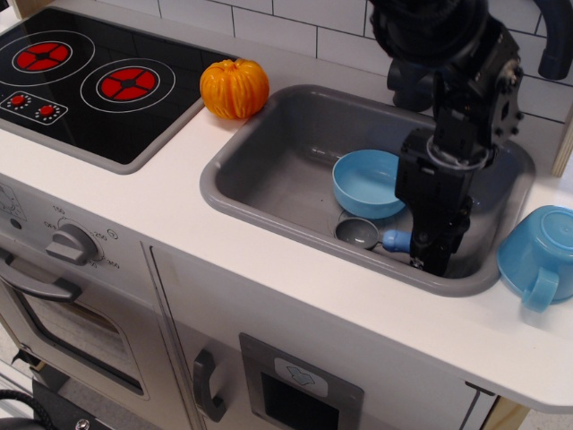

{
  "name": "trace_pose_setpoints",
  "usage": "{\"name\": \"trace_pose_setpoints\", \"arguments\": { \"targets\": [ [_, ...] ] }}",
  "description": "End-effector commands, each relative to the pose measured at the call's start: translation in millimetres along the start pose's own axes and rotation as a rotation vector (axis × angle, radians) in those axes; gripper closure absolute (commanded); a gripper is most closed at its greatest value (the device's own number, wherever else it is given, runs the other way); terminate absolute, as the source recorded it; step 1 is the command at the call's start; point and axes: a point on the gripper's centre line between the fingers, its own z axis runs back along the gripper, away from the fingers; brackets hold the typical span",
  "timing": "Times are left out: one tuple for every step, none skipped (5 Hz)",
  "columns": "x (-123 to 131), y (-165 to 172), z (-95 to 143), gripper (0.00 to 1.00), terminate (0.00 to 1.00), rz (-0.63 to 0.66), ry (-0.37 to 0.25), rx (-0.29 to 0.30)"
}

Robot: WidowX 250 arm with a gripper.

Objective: Put spoon in bowl sink

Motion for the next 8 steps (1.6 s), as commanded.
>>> {"name": "trace_pose_setpoints", "arguments": {
  "targets": [
    [17.4, -25.9, 48.3, 1.00, 0.00, -0.078, 0.042, -0.046],
    [23.0, -41.5, 64.2, 1.00, 0.00, -0.141, 0.062, -0.059],
    [22.8, -52.4, 70.5, 1.00, 0.00, -0.185, 0.095, -0.086],
    [23.1, -60.6, 67.9, 1.00, 0.00, -0.257, 0.111, -0.118],
    [29.0, -67.4, 67.1, 1.00, 0.00, -0.315, 0.120, -0.152],
    [36.3, -74.6, 60.6, 1.00, 0.00, -0.296, 0.145, -0.151],
    [39.7, -80.4, 57.9, 1.00, 0.00, -0.304, 0.164, -0.146],
    [44.4, -81.7, 53.6, 1.00, 0.00, -0.300, 0.191, -0.136]
  ]
}}
